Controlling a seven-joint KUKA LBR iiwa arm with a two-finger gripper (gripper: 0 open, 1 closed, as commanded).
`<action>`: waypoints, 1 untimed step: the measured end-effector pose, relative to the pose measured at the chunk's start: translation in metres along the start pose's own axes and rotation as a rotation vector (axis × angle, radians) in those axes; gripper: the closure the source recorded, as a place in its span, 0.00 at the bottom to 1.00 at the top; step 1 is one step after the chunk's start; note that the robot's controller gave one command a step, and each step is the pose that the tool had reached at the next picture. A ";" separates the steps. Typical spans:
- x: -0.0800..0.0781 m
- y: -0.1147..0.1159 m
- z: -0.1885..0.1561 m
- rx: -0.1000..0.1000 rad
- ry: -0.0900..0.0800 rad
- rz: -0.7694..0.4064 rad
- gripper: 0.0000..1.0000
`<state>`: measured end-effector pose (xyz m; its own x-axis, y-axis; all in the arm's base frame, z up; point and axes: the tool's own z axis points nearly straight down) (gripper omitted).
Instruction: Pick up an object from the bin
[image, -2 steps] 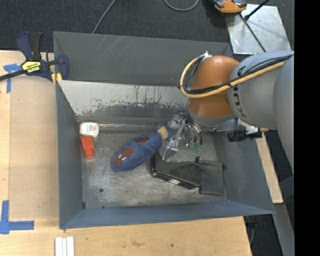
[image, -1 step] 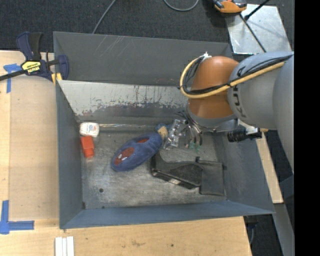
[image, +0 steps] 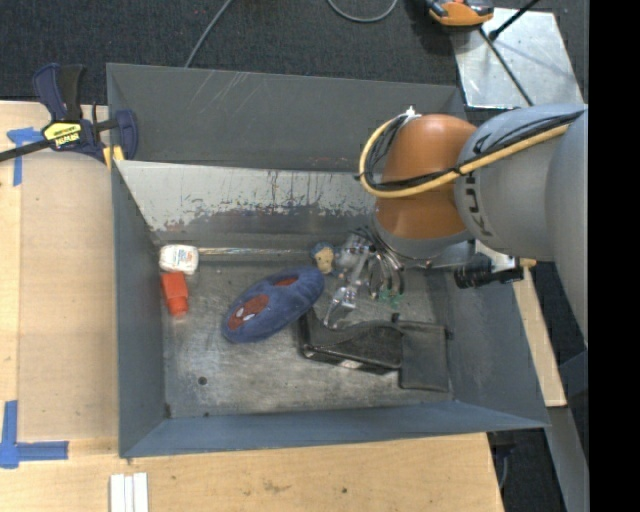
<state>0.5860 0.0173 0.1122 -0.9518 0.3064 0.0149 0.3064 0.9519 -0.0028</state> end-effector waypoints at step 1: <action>0.034 0.084 -0.028 -0.010 -0.018 0.133 0.00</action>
Offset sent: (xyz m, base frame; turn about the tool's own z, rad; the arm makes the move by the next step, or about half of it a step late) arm -0.0074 0.0852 0.0265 0.1390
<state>0.5793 0.1072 0.1403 -0.9030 0.4297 -0.0031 0.4297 0.9030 0.0060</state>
